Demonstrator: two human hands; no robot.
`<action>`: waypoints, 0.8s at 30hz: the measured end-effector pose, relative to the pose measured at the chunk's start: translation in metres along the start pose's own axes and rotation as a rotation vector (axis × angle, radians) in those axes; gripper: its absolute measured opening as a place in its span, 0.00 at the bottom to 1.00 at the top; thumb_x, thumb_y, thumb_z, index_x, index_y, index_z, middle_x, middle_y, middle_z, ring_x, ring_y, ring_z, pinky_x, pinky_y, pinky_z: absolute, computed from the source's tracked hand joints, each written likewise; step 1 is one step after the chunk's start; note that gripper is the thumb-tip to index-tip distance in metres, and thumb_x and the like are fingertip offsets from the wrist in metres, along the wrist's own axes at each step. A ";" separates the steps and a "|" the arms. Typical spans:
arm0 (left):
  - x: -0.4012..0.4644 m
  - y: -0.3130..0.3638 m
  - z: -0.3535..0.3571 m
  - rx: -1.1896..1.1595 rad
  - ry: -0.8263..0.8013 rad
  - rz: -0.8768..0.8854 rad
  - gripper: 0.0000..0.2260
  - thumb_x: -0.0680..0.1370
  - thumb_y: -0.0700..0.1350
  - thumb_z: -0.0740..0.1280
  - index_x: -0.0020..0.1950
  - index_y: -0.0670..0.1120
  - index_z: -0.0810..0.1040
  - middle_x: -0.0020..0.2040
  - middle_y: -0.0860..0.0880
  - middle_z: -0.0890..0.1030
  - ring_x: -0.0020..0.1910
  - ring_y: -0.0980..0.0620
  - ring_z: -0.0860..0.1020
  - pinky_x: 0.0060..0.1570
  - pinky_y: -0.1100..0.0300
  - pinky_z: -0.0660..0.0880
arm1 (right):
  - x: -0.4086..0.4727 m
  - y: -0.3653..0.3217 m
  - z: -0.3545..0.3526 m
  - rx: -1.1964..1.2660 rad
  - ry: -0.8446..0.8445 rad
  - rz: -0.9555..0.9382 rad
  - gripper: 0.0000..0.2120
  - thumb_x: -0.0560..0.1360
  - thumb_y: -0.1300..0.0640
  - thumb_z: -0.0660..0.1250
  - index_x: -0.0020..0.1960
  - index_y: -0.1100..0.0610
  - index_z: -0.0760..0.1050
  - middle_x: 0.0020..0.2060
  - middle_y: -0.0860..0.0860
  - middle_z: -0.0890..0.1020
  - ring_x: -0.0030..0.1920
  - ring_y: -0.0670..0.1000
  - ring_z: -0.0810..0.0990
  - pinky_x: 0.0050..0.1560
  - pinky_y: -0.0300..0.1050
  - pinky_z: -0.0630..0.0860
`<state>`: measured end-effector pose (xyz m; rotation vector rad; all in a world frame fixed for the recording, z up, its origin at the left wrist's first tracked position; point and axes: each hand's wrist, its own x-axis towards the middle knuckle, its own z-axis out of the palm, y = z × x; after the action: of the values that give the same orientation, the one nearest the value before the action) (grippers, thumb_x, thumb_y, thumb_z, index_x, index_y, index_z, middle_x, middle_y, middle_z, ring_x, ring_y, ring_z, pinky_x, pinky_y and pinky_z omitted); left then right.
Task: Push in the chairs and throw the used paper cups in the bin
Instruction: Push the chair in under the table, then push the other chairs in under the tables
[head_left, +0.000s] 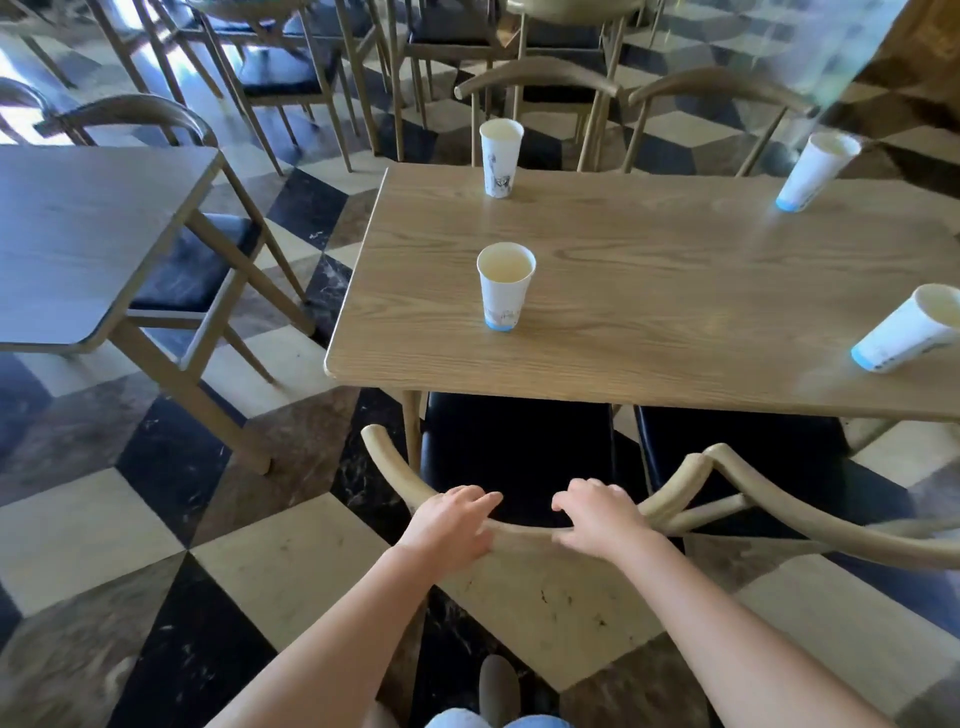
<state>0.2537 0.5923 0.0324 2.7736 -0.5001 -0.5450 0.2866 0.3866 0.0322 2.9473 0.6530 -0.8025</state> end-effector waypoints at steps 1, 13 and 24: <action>-0.002 -0.008 -0.008 -0.002 0.047 -0.018 0.19 0.78 0.50 0.60 0.69 0.48 0.67 0.60 0.49 0.75 0.60 0.49 0.73 0.53 0.56 0.71 | 0.007 -0.010 -0.009 0.009 0.033 -0.021 0.18 0.75 0.46 0.63 0.62 0.53 0.72 0.56 0.52 0.75 0.57 0.54 0.73 0.57 0.50 0.70; -0.054 -0.199 -0.099 0.040 0.324 -0.155 0.11 0.76 0.50 0.62 0.52 0.45 0.77 0.46 0.48 0.79 0.48 0.46 0.77 0.42 0.53 0.75 | 0.114 -0.206 -0.094 0.036 0.309 -0.080 0.14 0.77 0.49 0.59 0.55 0.56 0.76 0.52 0.54 0.78 0.53 0.56 0.75 0.51 0.49 0.71; -0.096 -0.391 -0.183 0.118 0.353 -0.155 0.14 0.76 0.53 0.62 0.58 0.49 0.75 0.52 0.49 0.80 0.54 0.48 0.77 0.51 0.54 0.75 | 0.222 -0.369 -0.138 0.021 0.347 0.009 0.13 0.76 0.49 0.59 0.55 0.54 0.75 0.52 0.53 0.78 0.54 0.56 0.75 0.52 0.50 0.72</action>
<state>0.3536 1.0175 0.0991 2.9468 -0.2453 -0.0492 0.3789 0.8267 0.0772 3.1339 0.6453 -0.2960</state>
